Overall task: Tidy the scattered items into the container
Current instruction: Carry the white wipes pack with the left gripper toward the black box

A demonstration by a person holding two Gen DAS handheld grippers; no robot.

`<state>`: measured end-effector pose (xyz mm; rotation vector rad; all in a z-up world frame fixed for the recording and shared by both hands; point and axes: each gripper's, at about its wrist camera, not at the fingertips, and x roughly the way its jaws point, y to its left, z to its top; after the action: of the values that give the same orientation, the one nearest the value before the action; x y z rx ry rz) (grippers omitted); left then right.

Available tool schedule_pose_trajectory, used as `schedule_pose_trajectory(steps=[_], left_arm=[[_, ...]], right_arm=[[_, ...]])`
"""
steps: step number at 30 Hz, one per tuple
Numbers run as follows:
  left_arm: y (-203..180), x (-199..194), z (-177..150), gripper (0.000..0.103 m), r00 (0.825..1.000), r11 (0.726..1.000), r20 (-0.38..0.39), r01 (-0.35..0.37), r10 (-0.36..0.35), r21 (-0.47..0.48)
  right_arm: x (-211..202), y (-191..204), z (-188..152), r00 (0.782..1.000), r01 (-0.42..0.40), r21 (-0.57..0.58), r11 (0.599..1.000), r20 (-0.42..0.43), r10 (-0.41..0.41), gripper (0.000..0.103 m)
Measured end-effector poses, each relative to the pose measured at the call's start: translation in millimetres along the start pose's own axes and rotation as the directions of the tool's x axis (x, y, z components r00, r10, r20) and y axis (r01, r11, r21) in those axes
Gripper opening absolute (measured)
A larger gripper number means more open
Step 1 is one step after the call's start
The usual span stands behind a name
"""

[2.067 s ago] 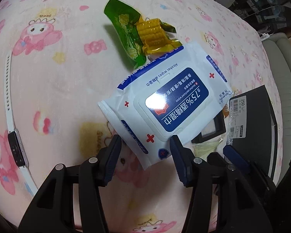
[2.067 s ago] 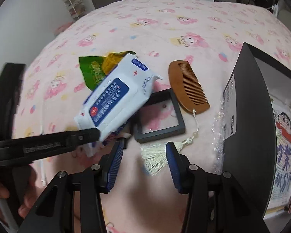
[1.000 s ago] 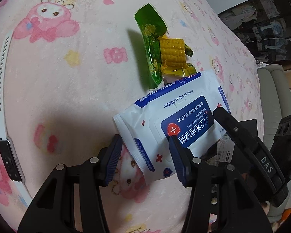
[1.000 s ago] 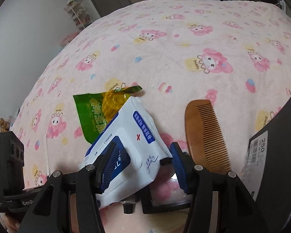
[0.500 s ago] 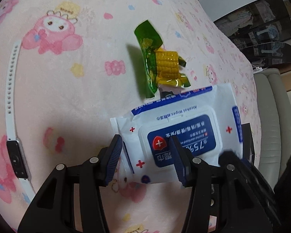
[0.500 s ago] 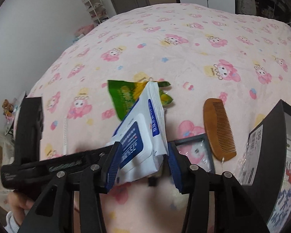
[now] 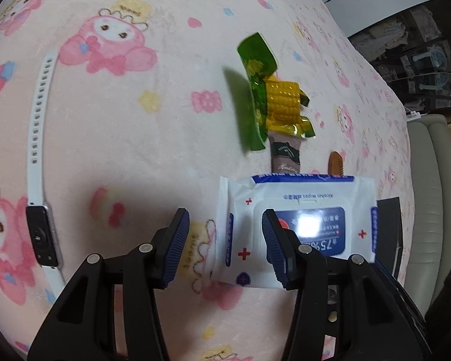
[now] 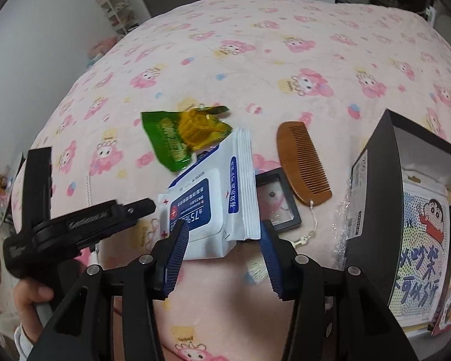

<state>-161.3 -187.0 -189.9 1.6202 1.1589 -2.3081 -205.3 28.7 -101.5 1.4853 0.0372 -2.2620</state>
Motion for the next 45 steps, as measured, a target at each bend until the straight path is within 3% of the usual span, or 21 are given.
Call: schedule_pose_trajectory(steps=[9, 11, 18, 22, 26, 32, 37, 41, 45], left_arm=[[-1.2, 7.5, -0.4, 0.051, 0.999, 1.0, -0.049, 0.019, -0.019, 0.0], [-2.3, 9.0, -0.8, 0.051, 0.998, 1.0, -0.054, 0.019, -0.018, 0.002], [-2.7, 15.2, -2.3, 0.054, 0.998, 1.0, -0.068, 0.001, -0.001, 0.003], [-7.8, 15.1, -4.0, 0.054, 0.998, 0.999, -0.067, -0.012, 0.014, 0.033], [-8.3, 13.1, -5.2, 0.054, 0.997, 0.999, -0.071, -0.006, 0.009, 0.036], [-13.4, 4.3, -9.2, 0.054, 0.997, 0.996, -0.042, -0.058, 0.061, 0.073], [-11.7, 0.0, -9.0, 0.055, 0.997, 0.996, -0.029, -0.063, 0.065, 0.068], [-14.4, 2.6, -9.0, 0.055, 0.996, 0.993, -0.033, -0.082, 0.085, 0.085], [-17.5, 7.7, -10.7, 0.056, 0.996, 0.994, -0.072, -0.036, 0.043, 0.099]], right_arm=[[-0.2, -2.0, 9.1, 0.994, 0.09, -0.059, 0.994, 0.068, -0.086, 0.047], [9.6, -6.2, 11.5, 0.996, 0.077, -0.047, 0.996, 0.044, -0.075, 0.054], [44.1, -17.2, 11.7, 1.0, -0.003, 0.012, 1.0, -0.023, 0.003, 0.054], [39.1, -10.4, 2.6, 0.999, -0.048, -0.004, 0.999, -0.004, 0.048, 0.04], [26.4, -5.6, -10.5, 0.999, -0.052, -0.024, 0.998, -0.002, 0.052, 0.034], [13.8, 6.6, -45.3, 0.995, -0.045, -0.092, 0.995, -0.095, 0.036, 0.034], [-4.3, 1.5, -53.4, 0.996, 0.07, -0.103, 0.992, -0.039, -0.075, 0.037], [-4.7, -10.7, -44.0, 0.998, 0.044, -0.037, 0.998, -0.031, -0.046, 0.04], [15.9, -14.7, -38.9, 0.996, 0.03, -0.006, 1.0, -0.083, -0.031, 0.041]])
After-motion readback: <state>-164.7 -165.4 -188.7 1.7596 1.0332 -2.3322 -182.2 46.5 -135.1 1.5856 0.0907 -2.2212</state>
